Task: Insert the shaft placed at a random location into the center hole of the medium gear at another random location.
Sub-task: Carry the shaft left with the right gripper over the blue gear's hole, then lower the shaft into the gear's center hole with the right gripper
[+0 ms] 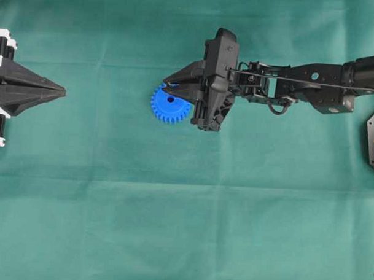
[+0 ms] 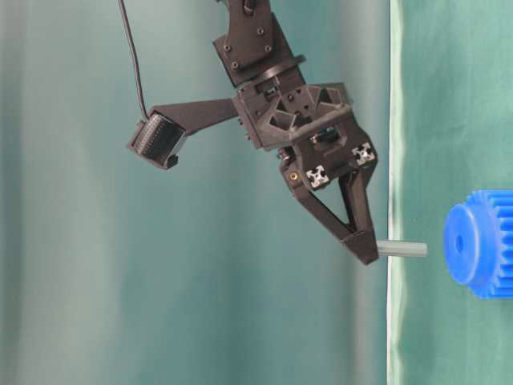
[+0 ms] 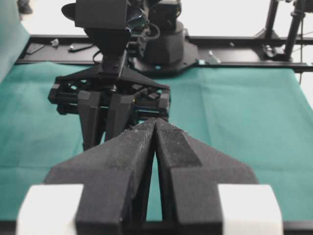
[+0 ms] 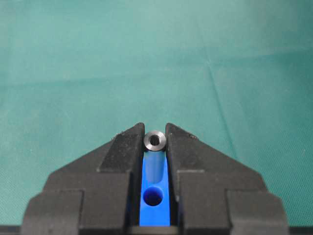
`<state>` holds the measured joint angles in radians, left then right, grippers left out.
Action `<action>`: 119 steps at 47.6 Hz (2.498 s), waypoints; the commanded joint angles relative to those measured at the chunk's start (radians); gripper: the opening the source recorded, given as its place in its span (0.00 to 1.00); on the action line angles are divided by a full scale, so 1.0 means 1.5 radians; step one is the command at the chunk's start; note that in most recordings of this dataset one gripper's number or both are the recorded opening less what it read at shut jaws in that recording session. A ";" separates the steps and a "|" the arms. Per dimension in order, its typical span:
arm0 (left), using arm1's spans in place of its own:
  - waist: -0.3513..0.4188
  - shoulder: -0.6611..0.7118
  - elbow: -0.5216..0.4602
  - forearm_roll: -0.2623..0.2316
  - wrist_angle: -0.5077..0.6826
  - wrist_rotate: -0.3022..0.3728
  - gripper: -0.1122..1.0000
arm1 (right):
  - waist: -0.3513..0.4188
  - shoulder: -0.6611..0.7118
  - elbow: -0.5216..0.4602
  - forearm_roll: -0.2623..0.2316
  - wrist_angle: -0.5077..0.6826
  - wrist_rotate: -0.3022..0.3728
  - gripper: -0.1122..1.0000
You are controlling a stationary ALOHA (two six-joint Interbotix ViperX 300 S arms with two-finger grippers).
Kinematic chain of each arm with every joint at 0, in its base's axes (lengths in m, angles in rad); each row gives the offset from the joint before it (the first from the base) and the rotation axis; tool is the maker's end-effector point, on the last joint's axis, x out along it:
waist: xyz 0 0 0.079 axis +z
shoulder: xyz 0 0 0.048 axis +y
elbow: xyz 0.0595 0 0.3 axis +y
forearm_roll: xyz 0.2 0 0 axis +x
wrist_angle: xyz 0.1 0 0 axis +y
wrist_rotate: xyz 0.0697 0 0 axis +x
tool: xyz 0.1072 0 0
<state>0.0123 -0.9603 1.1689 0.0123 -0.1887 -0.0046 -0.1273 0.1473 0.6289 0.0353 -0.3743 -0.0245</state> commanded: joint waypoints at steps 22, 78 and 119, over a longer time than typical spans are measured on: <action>0.001 0.005 -0.013 0.001 -0.004 -0.001 0.10 | 0.001 0.012 -0.010 0.003 -0.001 -0.003 0.22; 0.007 0.006 -0.012 0.001 -0.002 -0.001 0.10 | 0.001 0.072 -0.014 0.010 -0.021 -0.002 0.22; 0.007 0.005 -0.013 0.001 0.004 -0.001 0.10 | 0.002 0.076 -0.016 0.010 -0.019 -0.002 0.23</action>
<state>0.0199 -0.9603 1.1689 0.0123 -0.1779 -0.0046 -0.1243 0.2761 0.6259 0.0460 -0.3942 -0.0245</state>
